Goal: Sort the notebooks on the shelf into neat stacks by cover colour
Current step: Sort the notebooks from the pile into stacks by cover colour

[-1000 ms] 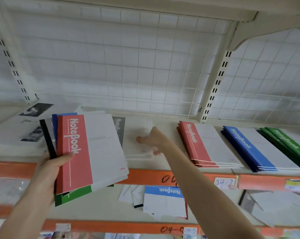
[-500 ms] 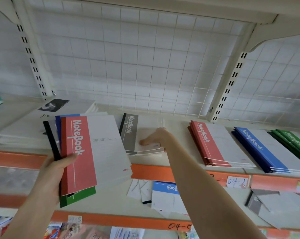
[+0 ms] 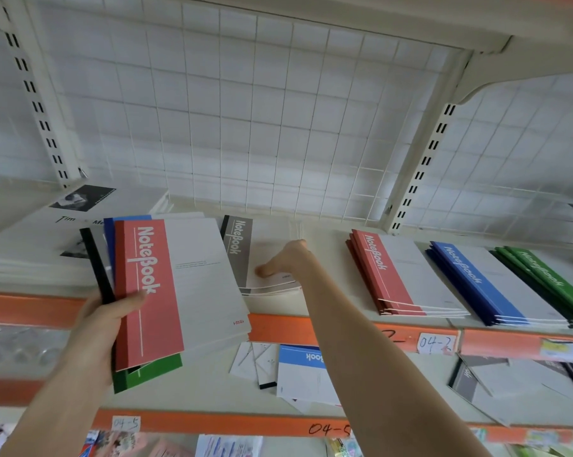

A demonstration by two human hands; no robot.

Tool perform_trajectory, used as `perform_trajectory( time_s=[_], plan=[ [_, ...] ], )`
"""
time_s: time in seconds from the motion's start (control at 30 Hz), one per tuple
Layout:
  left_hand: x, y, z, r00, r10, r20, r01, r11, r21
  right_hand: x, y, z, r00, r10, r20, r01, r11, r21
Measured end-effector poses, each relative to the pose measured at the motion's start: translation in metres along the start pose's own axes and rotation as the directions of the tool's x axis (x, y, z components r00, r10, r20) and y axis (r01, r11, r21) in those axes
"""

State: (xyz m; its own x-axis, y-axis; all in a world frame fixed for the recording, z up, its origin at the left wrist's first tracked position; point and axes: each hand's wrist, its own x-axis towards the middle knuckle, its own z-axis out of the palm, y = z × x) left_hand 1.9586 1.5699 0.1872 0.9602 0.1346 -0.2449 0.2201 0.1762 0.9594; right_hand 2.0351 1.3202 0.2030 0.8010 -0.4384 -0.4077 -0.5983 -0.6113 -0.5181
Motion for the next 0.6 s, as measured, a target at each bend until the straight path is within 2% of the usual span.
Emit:
perform_trajectory(
  time_s=[0.23,0.43,0.6],
  plan=[
    [0.005,-0.003,0.005,0.999,0.039,0.012,-0.039,0.999,-0.033,0.003,0.005,-0.001,0.996,-0.059,-0.074,0.058,0.998,-0.008],
    [0.008,-0.005,0.011,0.999,0.046,-0.002,-0.046,0.999,-0.010,0.006,0.014,0.001,0.999,-0.045,0.007,0.042,0.969,0.244],
    [0.008,-0.006,0.020,0.999,0.033,0.001,-0.033,0.999,0.014,0.012,0.038,-0.010,0.991,-0.128,-0.048,0.137,0.934,0.331]
  ],
)
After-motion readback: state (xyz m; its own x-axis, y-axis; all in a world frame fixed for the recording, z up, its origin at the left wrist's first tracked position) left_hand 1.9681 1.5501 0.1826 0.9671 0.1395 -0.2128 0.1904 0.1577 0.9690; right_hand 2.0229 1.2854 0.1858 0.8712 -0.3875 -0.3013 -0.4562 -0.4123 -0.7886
